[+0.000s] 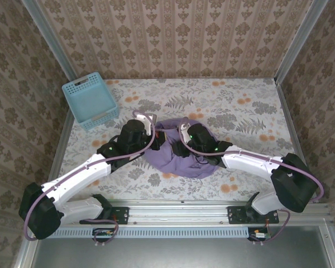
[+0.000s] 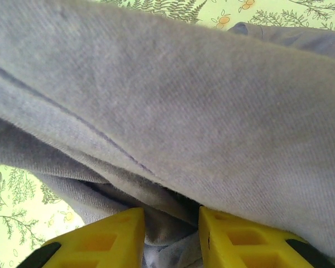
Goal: Fold the inside-out t-shirt
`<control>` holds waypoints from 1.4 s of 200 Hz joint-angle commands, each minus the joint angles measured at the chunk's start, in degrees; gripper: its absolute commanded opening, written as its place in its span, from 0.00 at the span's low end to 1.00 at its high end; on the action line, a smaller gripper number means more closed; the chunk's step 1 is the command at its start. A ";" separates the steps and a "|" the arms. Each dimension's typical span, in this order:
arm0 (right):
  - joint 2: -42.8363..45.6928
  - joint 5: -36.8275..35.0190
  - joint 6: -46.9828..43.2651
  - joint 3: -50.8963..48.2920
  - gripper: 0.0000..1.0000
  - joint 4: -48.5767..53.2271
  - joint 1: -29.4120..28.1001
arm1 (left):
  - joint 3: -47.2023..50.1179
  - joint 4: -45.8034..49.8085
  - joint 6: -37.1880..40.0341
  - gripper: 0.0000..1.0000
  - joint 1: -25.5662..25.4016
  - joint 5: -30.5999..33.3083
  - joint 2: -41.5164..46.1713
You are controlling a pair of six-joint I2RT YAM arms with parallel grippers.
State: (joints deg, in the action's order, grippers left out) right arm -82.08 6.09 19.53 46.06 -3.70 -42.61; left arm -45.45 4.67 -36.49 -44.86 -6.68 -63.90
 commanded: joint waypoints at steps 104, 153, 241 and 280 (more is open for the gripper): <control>-3.19 -5.60 -1.90 5.43 0.16 2.21 -1.90 | -2.41 0.54 -1.13 0.00 0.41 -1.09 -0.78; 3.82 -5.55 -2.40 3.99 0.00 4.85 -3.93 | -3.93 2.32 -0.71 0.00 1.68 0.29 -3.00; 18.11 -5.61 -0.69 3.35 0.00 13.27 -4.68 | -9.25 7.23 0.00 0.00 5.30 1.68 -10.88; 20.20 -8.49 0.38 6.67 0.00 20.53 -4.45 | -11.08 7.45 1.05 0.00 4.83 -0.67 -14.46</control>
State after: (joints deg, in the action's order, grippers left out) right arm -63.18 -0.21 18.41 49.50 10.63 -47.03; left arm -54.68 10.17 -36.45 -40.42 -7.68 -76.49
